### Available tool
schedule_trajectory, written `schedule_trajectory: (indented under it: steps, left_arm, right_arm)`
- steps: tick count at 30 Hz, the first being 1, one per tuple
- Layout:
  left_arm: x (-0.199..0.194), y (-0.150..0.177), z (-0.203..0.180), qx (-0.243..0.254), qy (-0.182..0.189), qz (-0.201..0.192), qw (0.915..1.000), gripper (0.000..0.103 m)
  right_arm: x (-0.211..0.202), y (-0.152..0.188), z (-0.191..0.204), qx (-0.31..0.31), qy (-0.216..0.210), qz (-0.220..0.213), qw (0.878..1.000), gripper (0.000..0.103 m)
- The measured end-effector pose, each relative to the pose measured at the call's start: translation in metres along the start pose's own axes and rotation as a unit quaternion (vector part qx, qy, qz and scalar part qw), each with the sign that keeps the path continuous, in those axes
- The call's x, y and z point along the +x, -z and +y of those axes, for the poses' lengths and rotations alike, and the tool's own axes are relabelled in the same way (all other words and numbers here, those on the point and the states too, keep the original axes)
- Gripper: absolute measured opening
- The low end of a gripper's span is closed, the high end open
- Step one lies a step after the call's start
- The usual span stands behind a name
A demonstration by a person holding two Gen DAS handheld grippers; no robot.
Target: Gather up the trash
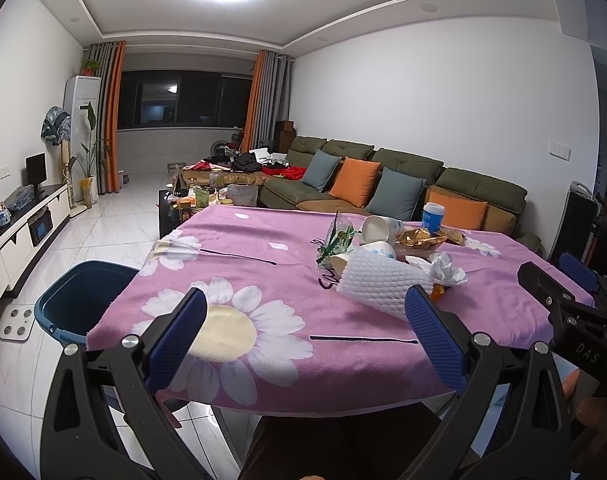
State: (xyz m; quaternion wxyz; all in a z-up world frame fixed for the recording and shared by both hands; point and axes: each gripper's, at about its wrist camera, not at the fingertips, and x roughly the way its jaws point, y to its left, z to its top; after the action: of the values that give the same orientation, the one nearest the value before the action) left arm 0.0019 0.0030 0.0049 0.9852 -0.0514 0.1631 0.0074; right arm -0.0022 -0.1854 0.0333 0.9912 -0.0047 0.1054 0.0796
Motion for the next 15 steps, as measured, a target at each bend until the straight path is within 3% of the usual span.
schedule_trajectory:
  steps: [15]
  left_arm:
    - [-0.0077,-0.0053,0.0019,-0.003,0.003,-0.01,0.9999,0.097]
  right_arm:
    - [-0.0012,-0.0072,0.0014,-0.003,-0.004,-0.007,1.0,0.096]
